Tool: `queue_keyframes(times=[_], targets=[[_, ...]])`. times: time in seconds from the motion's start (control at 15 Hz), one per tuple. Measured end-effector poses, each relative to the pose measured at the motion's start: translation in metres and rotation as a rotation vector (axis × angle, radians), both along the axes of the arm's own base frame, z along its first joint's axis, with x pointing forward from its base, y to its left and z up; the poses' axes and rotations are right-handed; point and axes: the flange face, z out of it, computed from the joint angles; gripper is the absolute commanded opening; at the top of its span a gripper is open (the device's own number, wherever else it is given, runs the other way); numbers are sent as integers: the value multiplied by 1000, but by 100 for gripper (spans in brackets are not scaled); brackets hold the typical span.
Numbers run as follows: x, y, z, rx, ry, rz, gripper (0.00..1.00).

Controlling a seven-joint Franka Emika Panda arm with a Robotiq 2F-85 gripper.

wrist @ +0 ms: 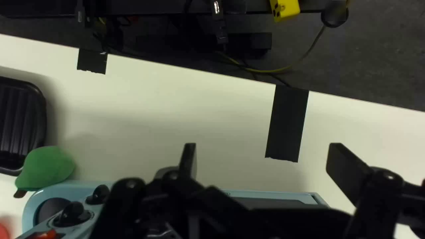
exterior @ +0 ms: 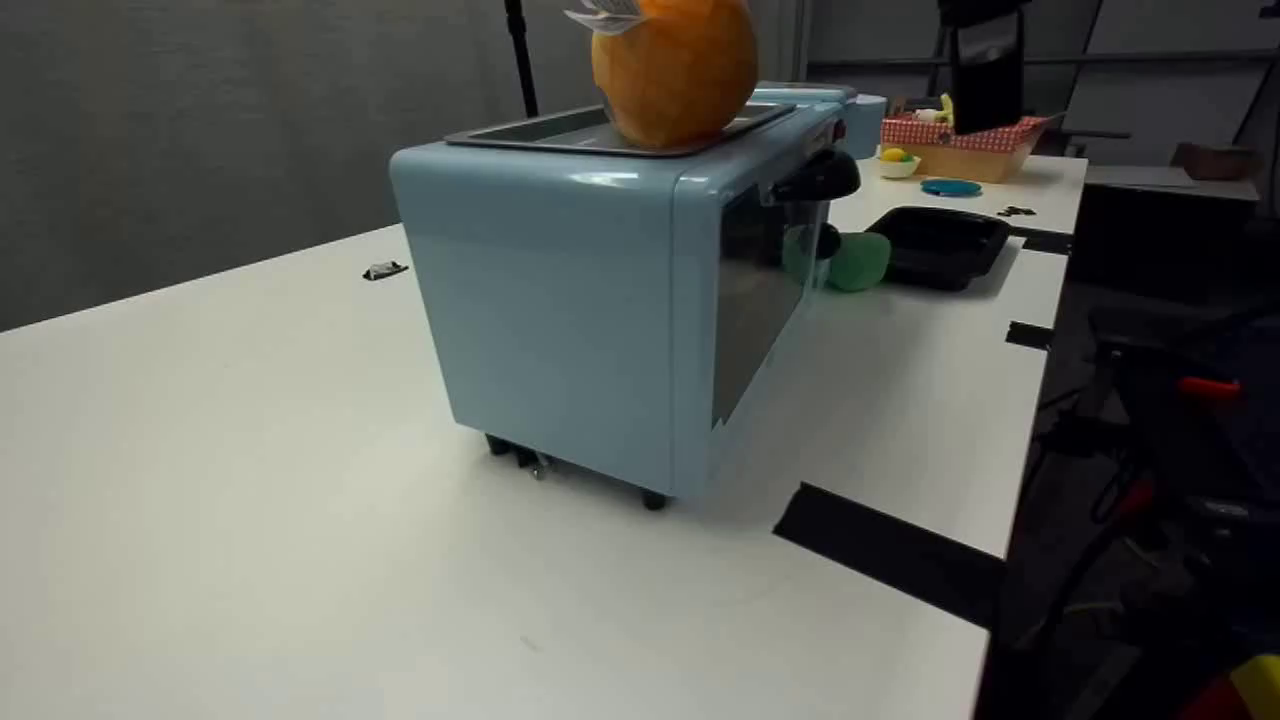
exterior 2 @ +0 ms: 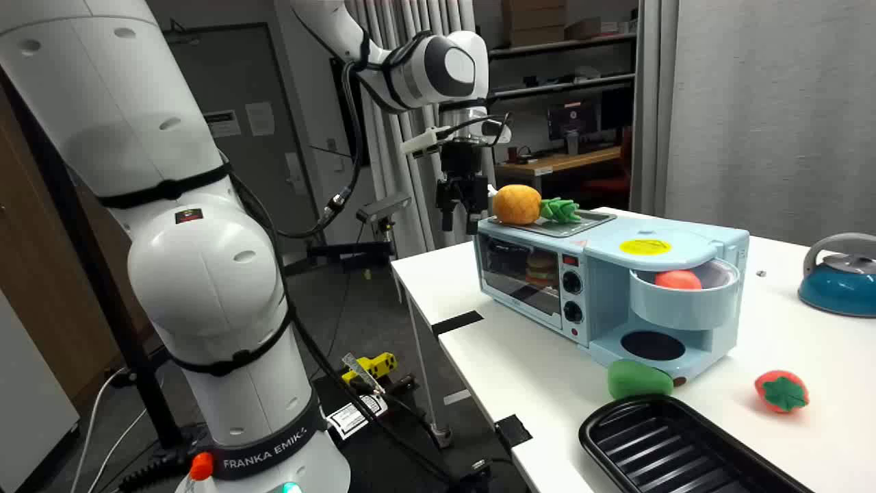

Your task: Press the on/off button of the oven

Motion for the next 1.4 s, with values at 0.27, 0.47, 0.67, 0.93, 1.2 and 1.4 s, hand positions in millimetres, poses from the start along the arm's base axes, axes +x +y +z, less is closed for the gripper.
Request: queue_keyframes(times=[0.27,0.47,0.67,0.93,1.2,1.4], targets=[[0,0,0,0,0,0,100],[0,0,0,0,0,0,100],[0,0,0,0,0,0,100],[1,-3,0,1,1,-5,100],[4,-9,0,1,0,-20,100],[6,-17,0,-6,-1,-27,100]])
